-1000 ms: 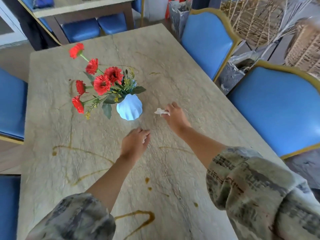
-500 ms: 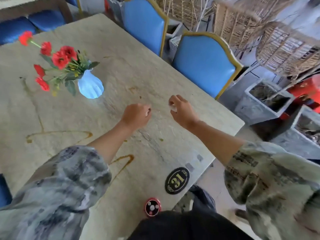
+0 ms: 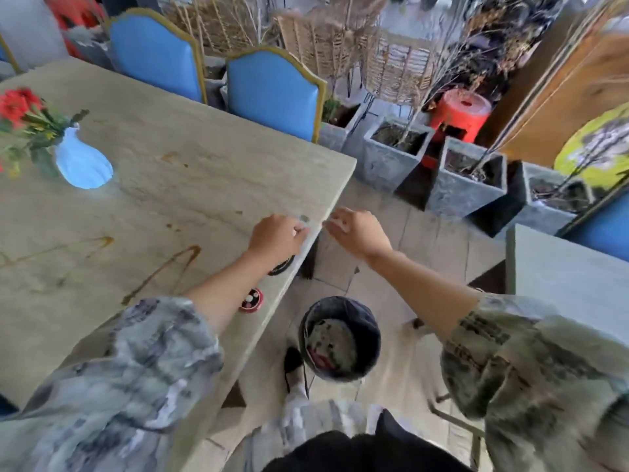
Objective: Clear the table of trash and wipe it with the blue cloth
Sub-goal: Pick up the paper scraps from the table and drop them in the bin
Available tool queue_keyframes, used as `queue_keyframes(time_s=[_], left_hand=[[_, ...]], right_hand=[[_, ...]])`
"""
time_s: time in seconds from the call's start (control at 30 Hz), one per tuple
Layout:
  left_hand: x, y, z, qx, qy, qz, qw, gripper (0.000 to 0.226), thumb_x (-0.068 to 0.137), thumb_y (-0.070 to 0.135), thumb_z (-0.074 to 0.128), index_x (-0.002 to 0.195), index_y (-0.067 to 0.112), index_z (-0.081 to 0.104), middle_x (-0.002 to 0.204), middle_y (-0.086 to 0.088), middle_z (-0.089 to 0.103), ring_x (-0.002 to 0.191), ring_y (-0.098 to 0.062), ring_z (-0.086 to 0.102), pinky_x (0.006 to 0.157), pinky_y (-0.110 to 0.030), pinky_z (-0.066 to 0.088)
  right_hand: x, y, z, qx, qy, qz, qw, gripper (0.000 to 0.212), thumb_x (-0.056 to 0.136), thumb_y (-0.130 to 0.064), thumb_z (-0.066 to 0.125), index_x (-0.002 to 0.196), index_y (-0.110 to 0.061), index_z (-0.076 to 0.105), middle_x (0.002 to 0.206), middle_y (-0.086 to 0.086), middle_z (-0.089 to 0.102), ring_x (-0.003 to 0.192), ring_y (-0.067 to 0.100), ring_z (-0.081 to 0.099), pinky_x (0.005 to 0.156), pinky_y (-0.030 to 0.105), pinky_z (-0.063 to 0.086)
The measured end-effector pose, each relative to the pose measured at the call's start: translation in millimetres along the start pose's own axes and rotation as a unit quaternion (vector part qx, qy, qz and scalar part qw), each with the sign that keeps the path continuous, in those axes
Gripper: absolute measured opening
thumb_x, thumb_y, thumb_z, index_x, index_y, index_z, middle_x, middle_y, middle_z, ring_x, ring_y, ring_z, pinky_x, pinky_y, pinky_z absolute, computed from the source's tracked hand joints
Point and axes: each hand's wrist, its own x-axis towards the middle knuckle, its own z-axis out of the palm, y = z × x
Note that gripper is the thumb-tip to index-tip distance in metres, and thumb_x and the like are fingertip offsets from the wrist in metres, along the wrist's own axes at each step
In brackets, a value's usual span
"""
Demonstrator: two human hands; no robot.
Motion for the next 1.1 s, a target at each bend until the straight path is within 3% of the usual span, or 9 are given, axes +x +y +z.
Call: queue_keyframes(time_s=[0.1, 0.2, 0.37, 0.53, 0.67, 0.77, 0.83, 0.97, 1.1], left_hand=[[-30, 31, 18, -0.01, -0.023, 0.035, 0.999, 0.037, 0.092, 0.042, 0.055, 0.074, 0.01, 0.064, 0.078, -0.012, 0.067, 0.078, -0.034, 0.061, 0.058, -0.033, 0.042], [-53, 47, 43, -0.012, -0.064, 0.038, 0.997, 0.045, 0.092, 0.045, 0.052, 0.056, 0.019, 0.046, 0.06, -0.003, 0.052, 0.071, -0.031, 0.058, 0.051, -0.03, 0.032], [-69, 50, 106, 0.01, -0.132, 0.019, 0.991, 0.044, 0.095, 0.043, 0.045, 0.062, 0.016, 0.049, 0.072, -0.008, 0.064, 0.075, -0.033, 0.061, 0.06, -0.033, 0.046], [-61, 40, 187, -0.115, -0.144, -0.172, 0.968, 0.03, 0.092, 0.043, 0.051, 0.087, 0.015, 0.058, 0.086, -0.001, 0.062, 0.085, -0.025, 0.06, 0.074, -0.032, 0.048], [-50, 28, 261, -0.295, -0.146, -0.36, 0.873, 0.023, 0.088, 0.037, 0.059, 0.082, 0.016, 0.054, 0.083, -0.005, 0.064, 0.082, -0.026, 0.061, 0.081, -0.039, 0.055], [-42, 17, 316, -0.393, -0.164, -0.463, 0.777, 0.021, 0.086, 0.034, 0.065, 0.094, 0.015, 0.06, 0.102, -0.011, 0.066, 0.088, -0.027, 0.063, 0.06, -0.034, 0.057], [-40, 10, 349, -0.429, -0.18, -0.502, 0.729, 0.029, 0.088, 0.031, 0.065, 0.109, 0.014, 0.059, 0.11, -0.01, 0.062, 0.094, -0.023, 0.06, 0.06, -0.03, 0.056], [-43, -6, 404, -0.455, -0.175, -0.533, 0.691, 0.025, 0.088, 0.029, 0.066, 0.104, 0.014, 0.055, 0.1, -0.003, 0.054, 0.09, -0.019, 0.056, 0.071, -0.029, 0.057], [-48, -26, 439, -0.497, -0.175, -0.561, 0.639, 0.037, 0.083, 0.037, 0.07, 0.11, 0.016, 0.055, 0.113, -0.006, 0.059, 0.096, -0.022, 0.059, 0.067, -0.034, 0.058]], right_hand=[[-53, 15, -1, 0.017, 0.001, 0.052, 0.998, 0.018, 0.093, -0.029, 0.052, 0.089, -0.014, 0.06, 0.081, 0.011, 0.066, 0.076, 0.036, 0.061, 0.059, 0.032, 0.039], [-93, 33, 5, 0.04, -0.018, 0.123, 0.991, 0.03, 0.093, -0.029, 0.05, 0.065, -0.017, 0.045, 0.07, 0.007, 0.056, 0.067, 0.032, 0.055, 0.057, 0.029, 0.034], [-135, 74, 35, 0.061, -0.044, 0.208, 0.975, 0.049, 0.095, -0.035, 0.049, 0.051, -0.025, 0.032, 0.054, -0.005, 0.042, 0.055, 0.022, 0.043, 0.057, 0.027, 0.031], [-152, 121, 93, 0.149, -0.048, 0.335, 0.929, 0.044, 0.094, -0.03, 0.047, 0.05, -0.022, 0.045, 0.057, 0.002, 0.052, 0.059, 0.024, 0.049, 0.051, 0.028, 0.035], [-152, 168, 168, 0.283, -0.079, 0.486, 0.823, 0.028, 0.09, -0.024, 0.049, 0.081, -0.007, 0.069, 0.077, 0.011, 0.067, 0.073, 0.027, 0.062, 0.074, 0.037, 0.056], [-153, 204, 230, 0.406, -0.079, 0.589, 0.694, 0.029, 0.09, -0.028, 0.053, 0.099, -0.004, 0.063, 0.089, 0.01, 0.066, 0.086, 0.031, 0.063, 0.085, 0.04, 0.054], [-156, 223, 263, 0.458, -0.045, 0.636, 0.619, 0.028, 0.091, -0.031, 0.055, 0.102, -0.005, 0.059, 0.101, 0.011, 0.065, 0.09, 0.032, 0.062, 0.084, 0.038, 0.051], [-162, 250, 319, 0.534, -0.017, 0.653, 0.536, 0.023, 0.094, -0.03, 0.056, 0.099, -0.007, 0.056, 0.086, 0.01, 0.064, 0.072, 0.025, 0.062, 0.069, 0.033, 0.053], [-168, 268, 355, 0.62, 0.007, 0.653, 0.435, 0.045, 0.093, -0.036, 0.057, 0.124, -0.004, 0.049, 0.116, 0.012, 0.06, 0.108, 0.034, 0.06, 0.088, 0.047, 0.053]])
